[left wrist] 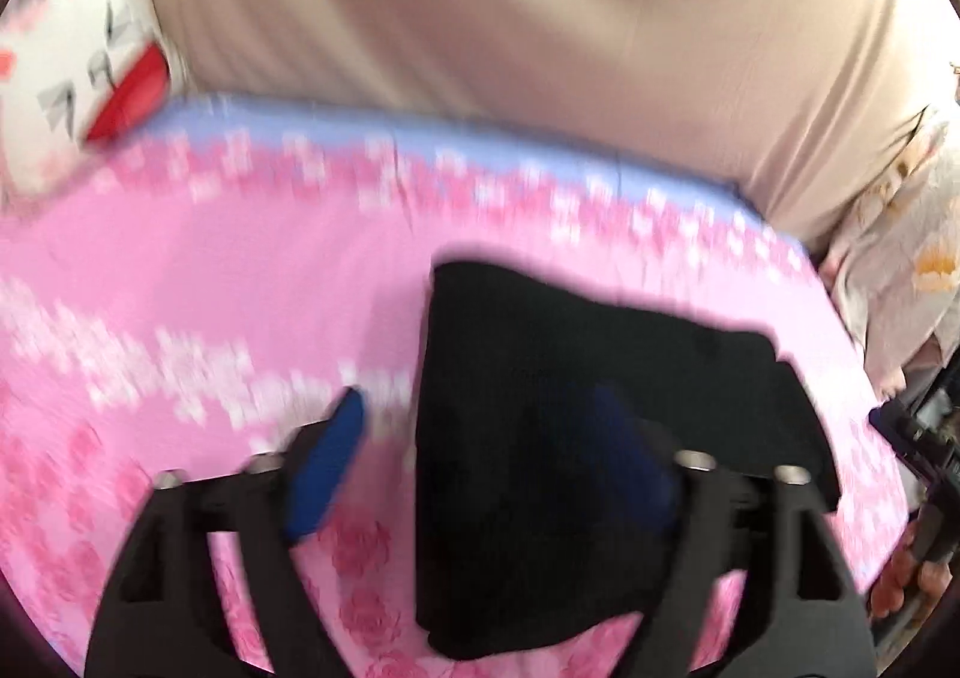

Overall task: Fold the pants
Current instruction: 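Grasp the folded pants end with the right tool and lift it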

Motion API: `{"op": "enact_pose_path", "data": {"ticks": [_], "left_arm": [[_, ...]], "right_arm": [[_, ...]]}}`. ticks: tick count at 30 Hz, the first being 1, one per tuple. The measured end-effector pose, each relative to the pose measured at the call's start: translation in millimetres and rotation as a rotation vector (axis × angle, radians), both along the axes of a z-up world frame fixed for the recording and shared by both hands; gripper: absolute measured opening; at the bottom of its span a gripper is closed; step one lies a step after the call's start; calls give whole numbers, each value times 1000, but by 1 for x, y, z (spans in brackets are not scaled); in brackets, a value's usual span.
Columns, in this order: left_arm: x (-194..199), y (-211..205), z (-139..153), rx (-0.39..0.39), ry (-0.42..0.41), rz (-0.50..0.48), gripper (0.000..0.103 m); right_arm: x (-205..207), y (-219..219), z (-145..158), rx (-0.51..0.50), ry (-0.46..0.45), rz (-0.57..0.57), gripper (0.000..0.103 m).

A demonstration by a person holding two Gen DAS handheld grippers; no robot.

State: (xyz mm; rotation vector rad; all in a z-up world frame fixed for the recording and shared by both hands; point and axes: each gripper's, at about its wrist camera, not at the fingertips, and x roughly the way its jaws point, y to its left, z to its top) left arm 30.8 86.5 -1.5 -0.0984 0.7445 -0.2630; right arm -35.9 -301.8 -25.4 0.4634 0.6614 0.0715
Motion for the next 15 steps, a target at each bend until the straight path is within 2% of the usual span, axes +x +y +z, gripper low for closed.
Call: {"op": "enact_pose_path", "data": {"ticks": [2, 4, 6, 7, 9, 10, 12, 15], "left_arm": [[-5, -14, 16, 14, -83, -16, 91], [-2, -26, 20, 31, -88, -31, 91], [0, -33, 17, 15, -59, -54, 91], [2, -35, 13, 8, -37, -65, 91], [5, -41, 5, 8, 0, -82, 91], [4, -45, 0, 11, 13, -87, 91], [4, -53, -4, 23, 30, -97, 91], [-3, -64, 4, 22, 8, -127, 91]], "right_arm": [[28, 14, -12, 42, 49, 85, 72], [50, 28, -34, 59, 124, 133, 70], [64, 36, -56, 83, 178, 144, 70], [67, 40, -62, 66, 175, 135, 58], [69, 45, -67, 76, 164, 149, 25], [68, 43, -69, 110, 162, 150, 17], [63, 40, -60, 151, 132, 161, 15], [45, 33, -27, 147, 38, 160, 14]]}}
